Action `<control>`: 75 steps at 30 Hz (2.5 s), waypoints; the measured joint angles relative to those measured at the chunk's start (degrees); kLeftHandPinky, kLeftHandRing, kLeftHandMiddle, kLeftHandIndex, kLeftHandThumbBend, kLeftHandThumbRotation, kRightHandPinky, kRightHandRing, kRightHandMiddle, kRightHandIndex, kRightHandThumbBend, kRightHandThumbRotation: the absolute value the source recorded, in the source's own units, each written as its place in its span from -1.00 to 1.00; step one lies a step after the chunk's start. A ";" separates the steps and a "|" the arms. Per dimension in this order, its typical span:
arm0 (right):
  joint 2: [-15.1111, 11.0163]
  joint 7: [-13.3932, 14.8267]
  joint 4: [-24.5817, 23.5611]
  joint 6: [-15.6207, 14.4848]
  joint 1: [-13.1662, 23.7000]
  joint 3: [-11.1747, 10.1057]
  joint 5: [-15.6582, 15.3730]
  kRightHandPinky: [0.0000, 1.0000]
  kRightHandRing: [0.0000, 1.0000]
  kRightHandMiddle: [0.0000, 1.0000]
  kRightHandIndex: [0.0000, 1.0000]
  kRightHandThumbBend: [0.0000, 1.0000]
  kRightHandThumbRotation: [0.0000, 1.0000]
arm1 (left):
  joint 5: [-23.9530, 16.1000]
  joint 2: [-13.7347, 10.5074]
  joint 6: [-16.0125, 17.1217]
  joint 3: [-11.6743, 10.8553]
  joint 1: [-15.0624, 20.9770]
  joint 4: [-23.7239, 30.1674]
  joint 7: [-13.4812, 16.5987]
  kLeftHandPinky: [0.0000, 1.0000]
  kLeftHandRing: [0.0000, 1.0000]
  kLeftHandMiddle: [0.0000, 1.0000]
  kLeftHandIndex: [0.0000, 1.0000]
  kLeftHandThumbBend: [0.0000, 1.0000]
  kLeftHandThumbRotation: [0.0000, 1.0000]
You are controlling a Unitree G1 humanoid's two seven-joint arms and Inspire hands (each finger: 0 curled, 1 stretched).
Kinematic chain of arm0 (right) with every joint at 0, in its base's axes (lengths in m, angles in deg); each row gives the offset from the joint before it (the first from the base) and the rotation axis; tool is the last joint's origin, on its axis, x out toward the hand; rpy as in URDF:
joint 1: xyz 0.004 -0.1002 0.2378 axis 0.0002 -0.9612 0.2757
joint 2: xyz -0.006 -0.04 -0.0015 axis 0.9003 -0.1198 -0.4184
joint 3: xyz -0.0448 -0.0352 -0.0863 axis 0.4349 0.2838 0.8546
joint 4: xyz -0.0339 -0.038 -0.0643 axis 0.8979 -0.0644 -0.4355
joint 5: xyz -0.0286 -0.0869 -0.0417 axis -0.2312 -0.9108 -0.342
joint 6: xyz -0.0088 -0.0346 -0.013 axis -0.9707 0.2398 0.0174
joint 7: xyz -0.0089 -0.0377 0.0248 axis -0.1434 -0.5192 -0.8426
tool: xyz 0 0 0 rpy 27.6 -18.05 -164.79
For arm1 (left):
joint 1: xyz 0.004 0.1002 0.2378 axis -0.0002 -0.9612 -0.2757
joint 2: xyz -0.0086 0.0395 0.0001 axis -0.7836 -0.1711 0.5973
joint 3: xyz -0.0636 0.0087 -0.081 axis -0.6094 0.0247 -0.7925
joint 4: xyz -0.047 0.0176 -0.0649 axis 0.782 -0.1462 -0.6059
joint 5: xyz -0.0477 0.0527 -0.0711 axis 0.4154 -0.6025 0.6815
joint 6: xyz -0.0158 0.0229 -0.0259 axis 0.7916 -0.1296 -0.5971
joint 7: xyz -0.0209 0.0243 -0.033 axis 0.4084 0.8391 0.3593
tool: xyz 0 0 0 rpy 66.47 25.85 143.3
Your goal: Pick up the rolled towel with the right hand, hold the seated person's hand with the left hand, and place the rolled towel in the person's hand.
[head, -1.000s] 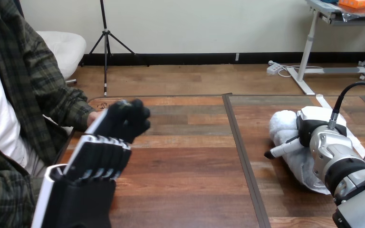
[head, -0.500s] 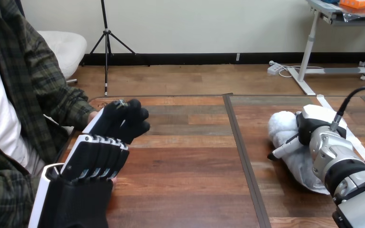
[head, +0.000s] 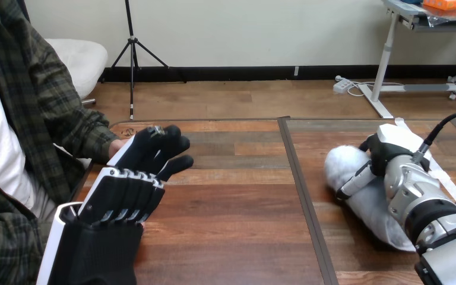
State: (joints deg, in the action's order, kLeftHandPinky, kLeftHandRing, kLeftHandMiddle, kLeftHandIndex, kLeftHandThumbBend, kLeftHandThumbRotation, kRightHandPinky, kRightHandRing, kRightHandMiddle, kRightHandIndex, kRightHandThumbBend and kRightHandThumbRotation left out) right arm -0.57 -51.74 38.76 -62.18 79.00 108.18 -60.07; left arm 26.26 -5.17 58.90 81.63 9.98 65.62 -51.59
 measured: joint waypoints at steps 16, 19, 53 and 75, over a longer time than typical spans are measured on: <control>0.64 -3.31 -0.37 2.55 0.05 -3.28 3.84 -0.77 -0.67 -0.49 -0.16 0.71 -0.99 | 0.40 -0.14 -0.16 -0.54 0.11 0.06 -0.31 0.69 0.76 0.79 0.75 1.00 0.00; 0.66 -4.33 -0.41 3.38 0.05 -4.48 5.43 -0.81 -0.70 -0.53 -0.26 0.69 -0.99 | 0.43 -0.24 -0.33 -0.66 0.11 0.07 -0.33 0.70 0.76 0.78 0.75 1.00 0.00; 3.38 -9.29 -0.41 13.37 -2.47 -11.64 13.82 -0.80 -0.72 -0.57 -0.58 0.64 -1.00 | 0.22 -0.29 -1.83 -1.82 0.06 0.42 -0.59 0.72 0.77 0.80 0.78 1.00 0.00; 3.59 -19.30 -1.45 20.69 -3.73 -19.63 24.91 -0.81 -0.75 -0.60 -0.59 0.58 -1.00 | -1.48 -0.36 -1.08 -4.45 1.99 -1.07 -1.43 0.78 0.85 0.85 0.81 1.00 0.05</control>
State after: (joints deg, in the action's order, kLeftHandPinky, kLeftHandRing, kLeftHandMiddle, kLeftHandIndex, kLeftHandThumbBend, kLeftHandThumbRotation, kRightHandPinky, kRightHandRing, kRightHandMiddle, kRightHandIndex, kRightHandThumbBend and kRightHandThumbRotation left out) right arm 3.02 -71.04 37.31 -41.49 75.27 88.56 -35.16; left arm 24.78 -5.53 57.82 77.18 11.97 64.56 -53.02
